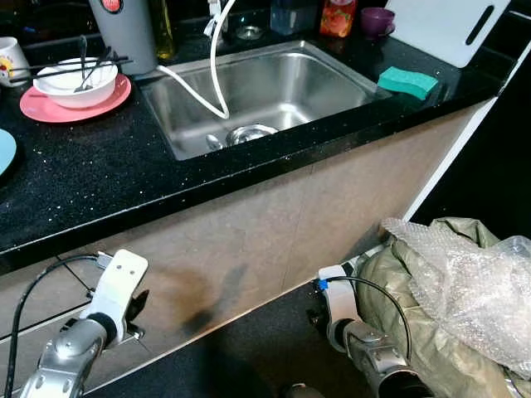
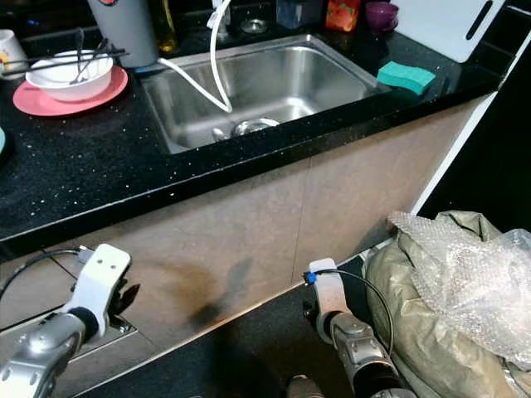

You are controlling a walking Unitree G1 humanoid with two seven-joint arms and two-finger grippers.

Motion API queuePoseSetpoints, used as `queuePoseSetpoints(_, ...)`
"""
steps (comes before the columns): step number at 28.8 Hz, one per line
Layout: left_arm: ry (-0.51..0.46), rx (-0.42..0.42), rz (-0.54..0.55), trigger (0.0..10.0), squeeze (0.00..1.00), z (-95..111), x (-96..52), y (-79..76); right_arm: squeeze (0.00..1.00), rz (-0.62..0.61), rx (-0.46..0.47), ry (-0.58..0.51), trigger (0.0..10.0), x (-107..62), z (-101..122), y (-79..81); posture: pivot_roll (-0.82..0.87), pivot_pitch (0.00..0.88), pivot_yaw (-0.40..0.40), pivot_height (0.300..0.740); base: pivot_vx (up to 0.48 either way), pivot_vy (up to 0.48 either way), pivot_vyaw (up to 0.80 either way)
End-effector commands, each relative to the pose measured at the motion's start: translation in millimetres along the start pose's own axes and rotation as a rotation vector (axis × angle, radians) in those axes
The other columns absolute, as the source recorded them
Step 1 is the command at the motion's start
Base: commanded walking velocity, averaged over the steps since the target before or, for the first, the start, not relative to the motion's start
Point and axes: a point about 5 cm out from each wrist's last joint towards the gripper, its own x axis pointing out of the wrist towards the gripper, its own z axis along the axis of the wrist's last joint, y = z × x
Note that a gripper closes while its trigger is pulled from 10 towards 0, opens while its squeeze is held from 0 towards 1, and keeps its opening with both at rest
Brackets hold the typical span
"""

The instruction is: Kitchen organization

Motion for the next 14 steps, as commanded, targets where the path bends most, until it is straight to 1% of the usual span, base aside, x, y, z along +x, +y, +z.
queuePoseSetpoints(1,0.014,0.011,-0.018,10.0,0.0,-1.9,-2.1,-1.2,0.0,0.0,0.009,0.028,10.0,-0.7,-9.4,0.1,0.02,0.092,-0.017,0.74,0.0,0.0,0.0)
queuePoseSetpoints(2,0.056,0.036,-0.074,10.0,0.0,-7.8,-3.7,-7.0,0.0,0.0,0.008,0.027,10.0,-0.7,-9.1,0.0,0.02,0.092,-0.018,0.74,0.0,0.0,0.0)
queuePoseSetpoints(3,0.122,0.043,-0.123,10.0,0.0,-15.9,-6.6,-11.3,0.0,-0.001,0.008,0.026,10.0,-0.8,-8.5,-0.9,0.01,0.094,-0.016,0.74,0.0,0.0,0.0)
queuePoseSetpoints(4,0.122,0.043,-0.123,10.0,0.0,-15.9,-6.6,-11.3,0.0,-0.001,0.008,0.026,10.0,-0.8,-8.5,-0.9,0.01,0.094,-0.016,0.74,0.0,0.0,0.0)
queuePoseSetpoints(5,0.185,0.044,-0.14,10.0,0.0,-23.8,-9.8,-12.0,0.0,-0.004,0.008,0.024,10.0,-1.1,-8.2,-2.2,0.01,0.094,-0.016,0.74,0.0,0.0,0.0)
queuePoseSetpoints(7,0.185,0.044,-0.14,10.0,0.0,-23.8,-9.8,-12.0,0.0,-0.004,0.008,0.024,10.0,-1.1,-8.2,-2.2,0.01,0.094,-0.016,0.74,0.0,0.0,0.0)
queuePoseSetpoints(8,0.213,0.024,-0.11,10.0,0.0,-28.3,-11.2,-9.1,0.0,-0.007,0.008,0.023,10.0,-1.5,-8.2,-3.2,0.01,0.094,-0.015,0.74,0.0,0.0,0.0)
queuePoseSetpoints(10,0.213,0.024,-0.11,10.0,0.0,-28.3,-11.2,-9.1,0.0,-0.007,0.008,0.023,10.0,-1.5,-8.2,-3.2,0.01,0.094,-0.015,0.74,0.0,0.0,0.0)
queuePoseSetpoints(11,0.213,-0.015,-0.082,10.0,0.0,-29.3,-12.3,-6.7,0.0,-0.009,0.008,0.023,10.0,-1.7,-8.5,-3.9,0.01,0.095,-0.013,0.74,0.0,0.0,0.0)
queuePoseSetpoints(12,0.213,-0.015,-0.082,10.0,0.0,-29.3,-12.3,-6.7,0.0,-0.009,0.008,0.023,10.0,-1.7,-8.5,-3.9,0.01,0.095,-0.013,0.74,0.0,0.0,0.0)
queuePoseSetpoints(13,0.182,-0.109,-0.022,10.0,0.0,-27.9,-15.7,-2.3,0.0,-0.013,0.011,0.024,10.0,-2.3,-9.7,-5.0,0.01,0.095,-0.01,0.74,0.0,0.0,0.0)
queuePoseSetpoints(14,0.182,-0.109,-0.022,10.0,0.0,-27.9,-15.7,-2.3,0.0,-0.013,0.011,0.024,10.0,-2.3,-9.7,-5.0,0.01,0.095,-0.01,0.74,0.0,0.0,0.0)
